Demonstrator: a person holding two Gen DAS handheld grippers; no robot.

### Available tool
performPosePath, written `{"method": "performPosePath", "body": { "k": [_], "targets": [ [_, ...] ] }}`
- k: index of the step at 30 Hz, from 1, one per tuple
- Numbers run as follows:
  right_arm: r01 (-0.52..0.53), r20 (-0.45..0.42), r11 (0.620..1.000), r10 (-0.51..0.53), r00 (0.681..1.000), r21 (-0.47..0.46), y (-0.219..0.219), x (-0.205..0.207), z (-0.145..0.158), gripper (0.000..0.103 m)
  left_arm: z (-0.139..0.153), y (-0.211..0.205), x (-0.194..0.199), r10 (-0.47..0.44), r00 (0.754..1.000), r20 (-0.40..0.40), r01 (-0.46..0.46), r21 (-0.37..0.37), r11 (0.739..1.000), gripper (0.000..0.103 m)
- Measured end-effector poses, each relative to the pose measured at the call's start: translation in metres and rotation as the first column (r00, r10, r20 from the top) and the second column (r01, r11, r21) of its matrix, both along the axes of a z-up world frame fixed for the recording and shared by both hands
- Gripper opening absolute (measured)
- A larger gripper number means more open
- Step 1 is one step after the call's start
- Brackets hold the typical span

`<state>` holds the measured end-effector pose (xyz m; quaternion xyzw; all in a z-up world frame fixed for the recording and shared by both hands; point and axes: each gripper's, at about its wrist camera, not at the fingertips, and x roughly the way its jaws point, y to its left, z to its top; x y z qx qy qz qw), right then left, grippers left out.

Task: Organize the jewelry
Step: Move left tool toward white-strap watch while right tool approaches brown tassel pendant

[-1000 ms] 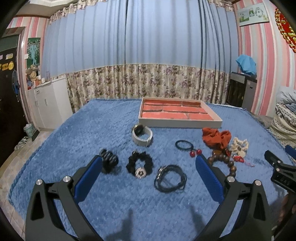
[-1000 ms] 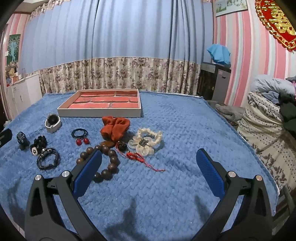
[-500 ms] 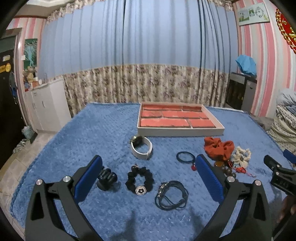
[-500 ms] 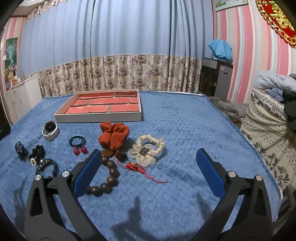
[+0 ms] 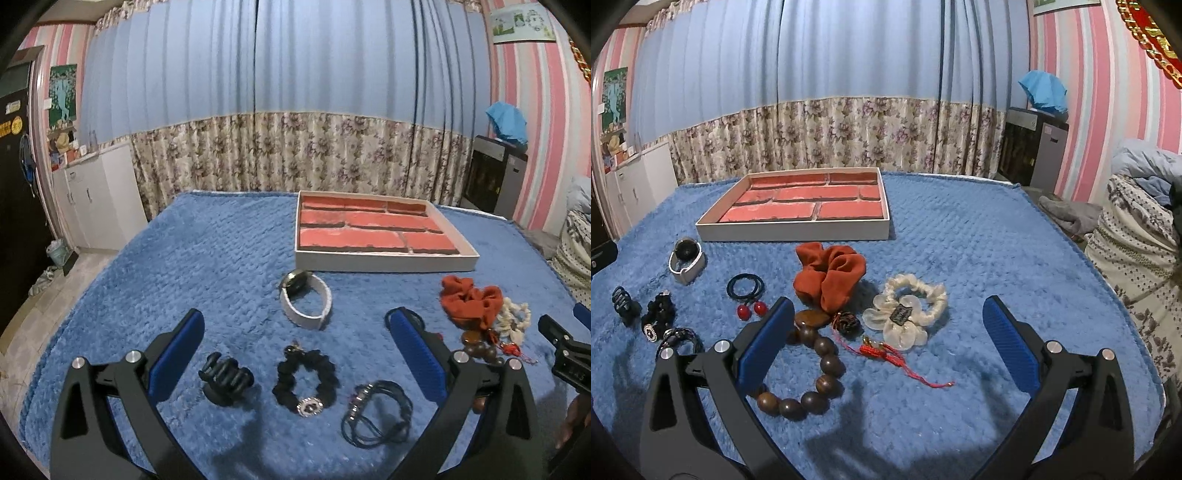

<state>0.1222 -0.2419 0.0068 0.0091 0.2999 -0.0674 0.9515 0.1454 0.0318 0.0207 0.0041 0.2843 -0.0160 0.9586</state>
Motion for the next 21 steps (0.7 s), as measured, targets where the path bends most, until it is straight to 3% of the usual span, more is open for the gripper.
{"method": "performPosePath", "body": {
  "k": [5,14,21],
  "targets": [
    [-0.011,-0.022,1.000,0.011,1.000,-0.003,0.002,0.008,-0.007,0.099,-0.009,0.006,0.013,-0.003,0.999,-0.036,0.003,-0.009,1.000,0.098],
    [-0.063,-0.109,0.998,0.065,0.992,0.018,0.011,0.028,-0.027,0.072,-0.018,0.010,0.036,-0.006,0.998,-0.068,0.006,-0.005,1.000,0.098],
    [-0.057,-0.131,0.998,0.060,0.990,0.022,0.008,0.038,-0.031,0.065,-0.019,0.017,0.050,0.004,0.997,-0.072,-0.004,-0.006,1.000,0.098]
  ]
}}
